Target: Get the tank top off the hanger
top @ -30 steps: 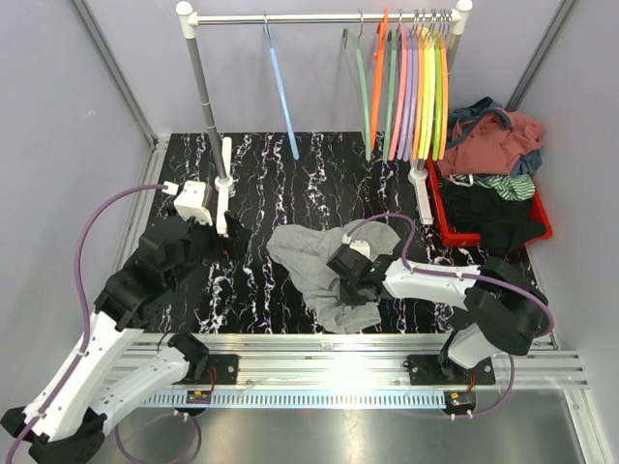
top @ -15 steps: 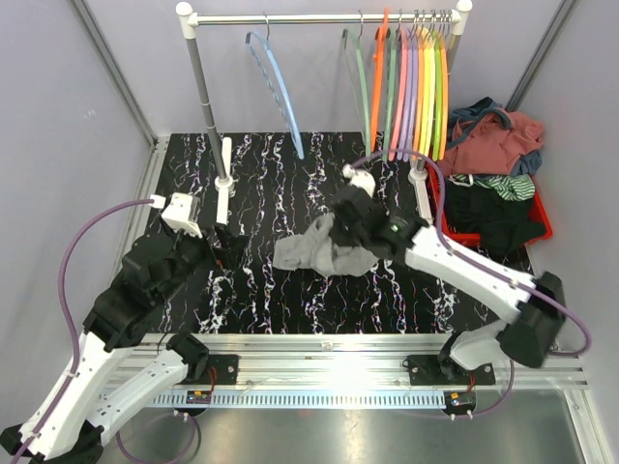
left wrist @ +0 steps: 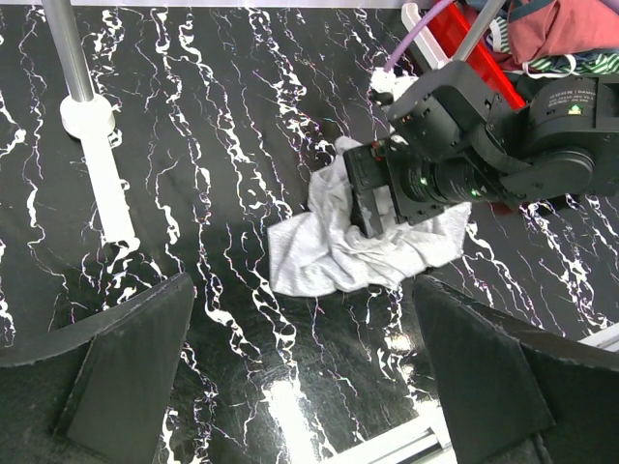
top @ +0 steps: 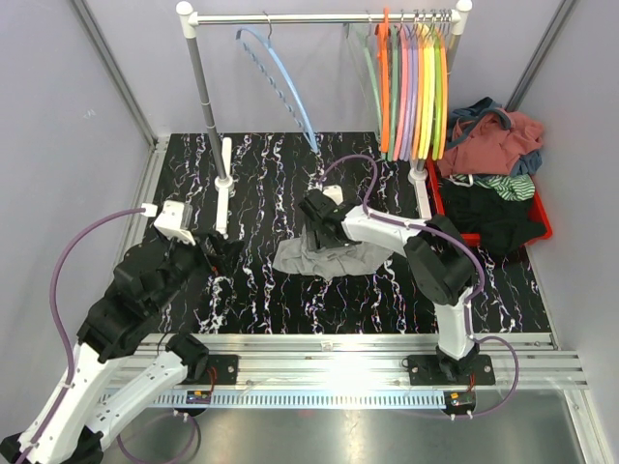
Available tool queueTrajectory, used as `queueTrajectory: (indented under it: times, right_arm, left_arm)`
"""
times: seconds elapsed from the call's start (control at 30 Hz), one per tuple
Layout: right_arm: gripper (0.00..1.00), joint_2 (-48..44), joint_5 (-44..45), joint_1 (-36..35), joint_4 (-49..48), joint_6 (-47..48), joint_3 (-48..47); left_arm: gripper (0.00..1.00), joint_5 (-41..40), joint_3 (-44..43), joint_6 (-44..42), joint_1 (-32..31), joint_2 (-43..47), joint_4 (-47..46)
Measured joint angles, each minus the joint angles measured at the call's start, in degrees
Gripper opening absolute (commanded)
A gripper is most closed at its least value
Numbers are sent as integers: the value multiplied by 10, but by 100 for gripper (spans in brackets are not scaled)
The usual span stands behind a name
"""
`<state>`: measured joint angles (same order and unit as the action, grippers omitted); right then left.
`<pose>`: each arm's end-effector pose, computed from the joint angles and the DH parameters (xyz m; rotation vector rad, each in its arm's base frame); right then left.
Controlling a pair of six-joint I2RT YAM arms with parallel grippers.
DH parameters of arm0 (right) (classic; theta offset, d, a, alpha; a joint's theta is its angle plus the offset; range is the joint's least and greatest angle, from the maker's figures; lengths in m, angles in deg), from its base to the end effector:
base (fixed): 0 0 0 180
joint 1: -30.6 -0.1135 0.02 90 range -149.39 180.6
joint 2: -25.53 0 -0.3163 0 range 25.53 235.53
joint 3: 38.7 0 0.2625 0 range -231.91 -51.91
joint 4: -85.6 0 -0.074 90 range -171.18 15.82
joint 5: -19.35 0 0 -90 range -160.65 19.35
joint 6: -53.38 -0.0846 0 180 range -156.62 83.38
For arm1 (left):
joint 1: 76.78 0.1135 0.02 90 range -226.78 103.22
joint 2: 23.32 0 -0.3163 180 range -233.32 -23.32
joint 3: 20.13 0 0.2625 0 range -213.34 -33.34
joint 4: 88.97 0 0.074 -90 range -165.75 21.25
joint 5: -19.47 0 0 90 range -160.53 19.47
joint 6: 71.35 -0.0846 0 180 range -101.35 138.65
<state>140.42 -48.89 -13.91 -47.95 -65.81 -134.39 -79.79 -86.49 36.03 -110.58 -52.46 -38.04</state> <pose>0.3528 0.3029 0.1751 -0.2377 2.5698 -0.0630 0.0955 -0.0475 0.3890 0.1461 1.8281 -0.4872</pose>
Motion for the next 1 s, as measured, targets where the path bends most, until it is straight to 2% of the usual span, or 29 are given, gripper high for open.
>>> queueTrajectory:
  times: [0.2, 0.27, 0.3, 0.33, 0.43, 0.47, 0.5, 0.73, 0.83, 1.0]
  right_arm:
    - [100, -4, 28, 0, 34, -38, 12]
    - [89, -4, 28, 0, 23, -59, 28]
    - [81, -8, 25, 0, 10, -66, 39]
    - [60, -16, 22, 0, -7, -74, 55]
    - [29, -40, 5, -1, -65, -90, 104]
    - [9, -52, -1, -1, -86, -95, 125]
    - [0, -60, -3, -1, -100, -95, 139]
    - [0, -124, -17, -1, -174, -113, 232]
    - [0, -168, -14, -2, -150, -132, 272]
    - [0, -282, 7, 22, -48, -161, 339]
  left_arm:
    - [99, 0, 3, 1, 0, -7, -3]
    - [99, 1, 3, 1, 0, -10, -3]
    - [99, 1, 3, 1, 0, -10, -3]
    - [99, 1, 3, 1, 0, -10, -3]
    - [99, 1, 7, 2, 0, -7, -4]
    - [99, 1, 10, 3, 0, -5, -5]
    - [99, 1, 13, 3, 0, -2, -5]
    - [99, 2, 24, 5, 0, 2, -5]
    - [99, 5, 24, 5, 0, 2, -8]
    - [99, 6, 24, 5, 0, 1, -14]
